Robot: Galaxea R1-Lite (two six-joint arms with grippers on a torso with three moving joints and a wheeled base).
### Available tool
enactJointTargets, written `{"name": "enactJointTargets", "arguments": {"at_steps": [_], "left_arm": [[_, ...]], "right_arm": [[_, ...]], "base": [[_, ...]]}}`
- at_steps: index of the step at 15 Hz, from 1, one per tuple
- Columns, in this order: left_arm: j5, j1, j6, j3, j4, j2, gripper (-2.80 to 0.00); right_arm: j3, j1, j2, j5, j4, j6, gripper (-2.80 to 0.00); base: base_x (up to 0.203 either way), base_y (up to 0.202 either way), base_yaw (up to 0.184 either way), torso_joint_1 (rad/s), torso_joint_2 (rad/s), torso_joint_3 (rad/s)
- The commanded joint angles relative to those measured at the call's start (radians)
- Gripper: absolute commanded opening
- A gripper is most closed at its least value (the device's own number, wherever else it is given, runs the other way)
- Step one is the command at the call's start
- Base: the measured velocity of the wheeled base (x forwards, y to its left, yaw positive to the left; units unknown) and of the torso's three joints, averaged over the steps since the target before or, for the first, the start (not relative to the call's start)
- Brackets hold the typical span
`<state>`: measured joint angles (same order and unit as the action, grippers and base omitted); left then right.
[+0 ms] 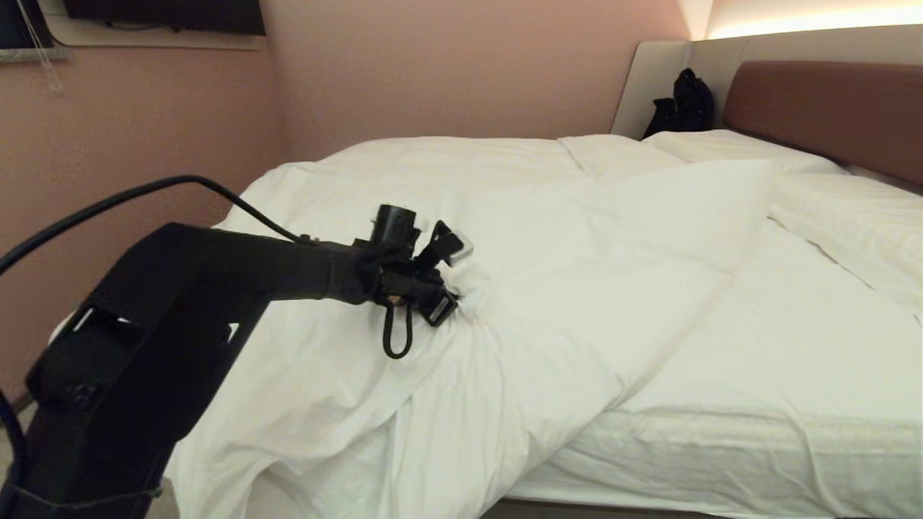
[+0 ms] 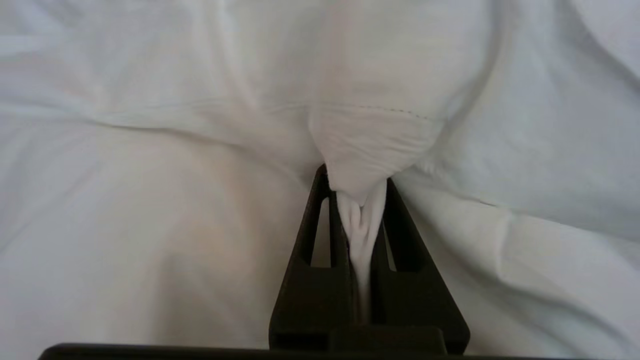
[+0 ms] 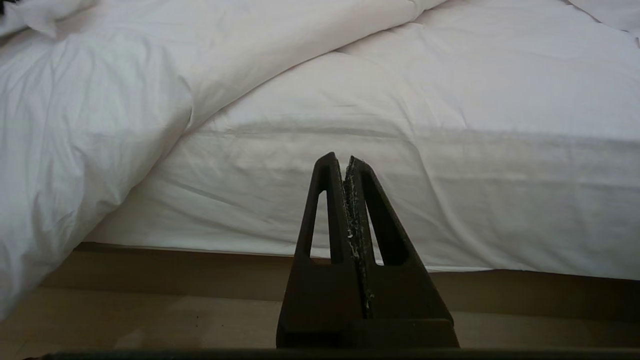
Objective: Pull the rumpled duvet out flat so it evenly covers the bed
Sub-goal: Flatten the corners of the folded blanket
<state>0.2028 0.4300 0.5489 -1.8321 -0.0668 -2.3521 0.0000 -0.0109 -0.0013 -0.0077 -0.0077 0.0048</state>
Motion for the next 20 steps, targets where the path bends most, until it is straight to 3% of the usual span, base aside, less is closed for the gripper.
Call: {"name": "enactJointTargets", "arguments": {"at_steps": [1,4,8,15,17,18,20], "left_arm": [[0.001,-0.003,0.004,0.048,0.005,0.119,-2.80],[-0.005,-0.032,0.008,0.125,0.005,0.226,-2.80],[-0.036,-0.122,0.014,0.275,0.004,0.401,-2.80],[-0.050,-0.507,0.004,0.538,0.004,0.744,-2.80],[-0.047,-0.542,0.000,0.566,0.004,0.771,-2.80],[-0.046,-0.594,-0.005,0.579,0.004,0.803,-2.80],[-0.047,-0.760,-0.027,0.596,0.004,0.863,-2.80]], "right_arm": [[0.000,0.000,0.001,0.000,0.000,0.000,-2.80],[0.000,0.000,0.001,0.000,0.000,0.000,-2.80],[0.000,0.000,0.001,0.000,0.000,0.000,-2.80],[0.000,0.000,0.001,0.000,0.000,0.000,-2.80],[0.000,0.000,0.001,0.000,0.000,0.000,-2.80],[0.000,0.000,0.001,0.000,0.000,0.000,-2.80],[0.000,0.000,0.001,0.000,0.000,0.000,-2.80]], "base": [[0.000,0.000,0.000,0.000,0.00,0.000],[0.000,0.000,0.000,0.000,0.00,0.000],[0.000,0.000,0.000,0.000,0.00,0.000],[0.000,0.000,0.000,0.000,0.00,0.000],[0.000,0.000,0.000,0.000,0.00,0.000],[0.000,0.000,0.000,0.000,0.00,0.000],[0.000,0.000,0.000,0.000,0.00,0.000]]}}
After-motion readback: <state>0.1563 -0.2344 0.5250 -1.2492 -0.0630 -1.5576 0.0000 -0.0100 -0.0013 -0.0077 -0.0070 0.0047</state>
